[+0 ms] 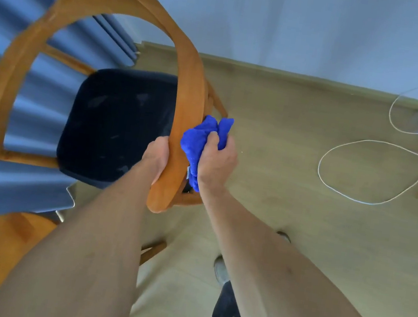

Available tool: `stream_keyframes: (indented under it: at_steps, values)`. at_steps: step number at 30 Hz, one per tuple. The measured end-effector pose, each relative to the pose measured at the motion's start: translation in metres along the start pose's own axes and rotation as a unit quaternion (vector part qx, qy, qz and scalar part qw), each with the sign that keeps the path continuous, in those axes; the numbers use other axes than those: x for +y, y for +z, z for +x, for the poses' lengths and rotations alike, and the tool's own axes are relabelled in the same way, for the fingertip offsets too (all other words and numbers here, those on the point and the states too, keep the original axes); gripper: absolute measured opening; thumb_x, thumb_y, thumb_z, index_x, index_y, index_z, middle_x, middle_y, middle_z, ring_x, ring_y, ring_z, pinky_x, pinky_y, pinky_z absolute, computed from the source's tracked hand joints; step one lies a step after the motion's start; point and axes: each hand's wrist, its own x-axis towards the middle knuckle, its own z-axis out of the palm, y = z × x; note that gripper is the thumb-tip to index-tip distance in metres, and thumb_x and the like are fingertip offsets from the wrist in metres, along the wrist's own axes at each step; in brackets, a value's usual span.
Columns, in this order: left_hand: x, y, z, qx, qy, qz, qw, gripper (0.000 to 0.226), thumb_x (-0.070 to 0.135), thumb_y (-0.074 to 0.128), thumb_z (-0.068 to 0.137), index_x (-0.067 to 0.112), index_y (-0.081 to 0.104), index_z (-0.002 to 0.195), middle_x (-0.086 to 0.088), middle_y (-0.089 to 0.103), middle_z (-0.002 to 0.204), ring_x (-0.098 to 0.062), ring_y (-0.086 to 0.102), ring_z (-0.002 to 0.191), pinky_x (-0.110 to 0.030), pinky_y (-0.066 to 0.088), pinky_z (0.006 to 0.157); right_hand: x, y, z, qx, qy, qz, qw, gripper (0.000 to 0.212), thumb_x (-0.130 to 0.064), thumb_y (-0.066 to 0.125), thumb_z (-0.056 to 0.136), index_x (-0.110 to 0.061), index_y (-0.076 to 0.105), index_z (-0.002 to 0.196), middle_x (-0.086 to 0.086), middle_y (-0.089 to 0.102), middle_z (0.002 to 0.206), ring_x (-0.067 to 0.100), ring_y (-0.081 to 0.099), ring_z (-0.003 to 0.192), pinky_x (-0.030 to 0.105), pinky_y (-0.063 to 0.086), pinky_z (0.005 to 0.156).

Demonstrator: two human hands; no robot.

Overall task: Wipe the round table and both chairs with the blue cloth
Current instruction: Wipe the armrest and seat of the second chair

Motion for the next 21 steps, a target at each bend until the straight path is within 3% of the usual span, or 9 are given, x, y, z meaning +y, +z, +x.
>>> stream_keyframes:
  at_steps: [4, 7, 9, 11, 13, 15, 18, 21]
  values:
    - [0.015, 0.003, 0.032, -0.003, -0.025, -0.024, 0.999, 0.051, 0.063, 0.039, 0.076, 0.034, 0.072, 0.102, -0.003, 0.074, 0.103, -0.032, 0.069, 0.094, -0.053, 0.051, 0.09, -0.032, 0.012, 0.038, -0.049, 0.007, -0.026, 0.998, 0.018, -0.021, 0.054, 0.092, -0.007, 0.057, 0.08, -0.005, 0.055, 0.069, 0.015, 0.053, 0.067, 0.024, 0.045, 0.066]
    - [0.055, 0.012, 0.041, 0.05, -0.035, -0.061, 0.996, 0.049, 0.06, 0.04, 0.079, 0.031, 0.068, 0.107, -0.004, 0.07, 0.105, -0.031, 0.066, 0.095, -0.052, 0.051, 0.091, -0.051, 0.019, 0.063, -0.086, 0.025, -0.043, 0.995, 0.021, -0.019, 0.054, 0.093, -0.002, 0.059, 0.082, -0.003, 0.054, 0.068, 0.011, 0.049, 0.057, 0.014, 0.04, 0.054]
    - [0.088, 0.015, 0.044, 0.098, -0.008, -0.088, 0.991, 0.051, 0.055, 0.04, 0.084, 0.023, 0.062, 0.118, -0.008, 0.067, 0.116, -0.032, 0.063, 0.1, -0.05, 0.049, 0.095, -0.064, 0.032, 0.086, -0.092, 0.027, -0.05, 0.994, 0.021, -0.021, 0.055, 0.092, -0.007, 0.058, 0.076, -0.003, 0.053, 0.066, 0.013, 0.05, 0.058, 0.021, 0.045, 0.059]
    - [0.111, 0.014, 0.055, 0.154, 0.01, -0.103, 0.983, 0.055, 0.051, 0.038, 0.095, 0.025, 0.042, 0.143, -0.008, 0.058, 0.131, -0.033, 0.056, 0.113, -0.048, 0.043, 0.101, -0.075, 0.051, 0.107, -0.094, 0.033, -0.064, 0.993, 0.024, -0.024, 0.056, 0.09, -0.011, 0.055, 0.07, -0.003, 0.052, 0.064, 0.016, 0.049, 0.06, 0.031, 0.045, 0.064]
    - [0.13, 0.009, 0.069, 0.203, 0.024, -0.108, 0.973, 0.057, 0.046, 0.034, 0.101, 0.025, 0.023, 0.153, -0.011, 0.053, 0.137, -0.033, 0.052, 0.121, -0.045, 0.039, 0.1, -0.085, 0.068, 0.125, -0.088, 0.044, -0.076, 0.992, 0.028, -0.028, 0.057, 0.088, -0.007, 0.056, 0.07, -0.001, 0.051, 0.064, 0.017, 0.048, 0.059, 0.034, 0.045, 0.062]
    - [0.153, 0.001, 0.082, 0.226, 0.026, -0.122, 0.966, 0.057, 0.047, 0.031, 0.102, 0.026, 0.02, 0.154, -0.011, 0.052, 0.14, -0.032, 0.05, 0.124, -0.045, 0.037, 0.099, -0.096, 0.087, 0.143, -0.087, 0.045, -0.092, 0.991, 0.034, -0.031, 0.058, 0.086, 0.0, 0.057, 0.072, 0.003, 0.05, 0.062, 0.018, 0.047, 0.058, 0.037, 0.046, 0.059]
    - [0.19, -0.018, 0.105, 0.237, 0.016, -0.151, 0.96, 0.056, 0.048, 0.028, 0.102, 0.028, 0.021, 0.154, -0.01, 0.05, 0.143, -0.032, 0.047, 0.128, -0.047, 0.034, 0.103, -0.125, 0.121, 0.169, -0.137, 0.047, -0.134, 0.98, 0.039, -0.042, 0.056, 0.075, -0.004, 0.06, 0.074, 0.009, 0.055, 0.062, 0.026, 0.054, 0.058, 0.043, 0.053, 0.06]
    - [0.223, -0.031, 0.124, 0.239, 0.035, -0.157, 0.958, 0.055, 0.045, 0.029, 0.102, 0.026, 0.024, 0.153, -0.01, 0.052, 0.141, -0.033, 0.049, 0.127, -0.047, 0.038, 0.104, -0.163, 0.162, 0.189, -0.203, 0.022, -0.191, 0.96, 0.035, -0.045, 0.053, 0.07, -0.013, 0.066, 0.075, 0.005, 0.062, 0.065, 0.026, 0.062, 0.064, 0.037, 0.054, 0.063]
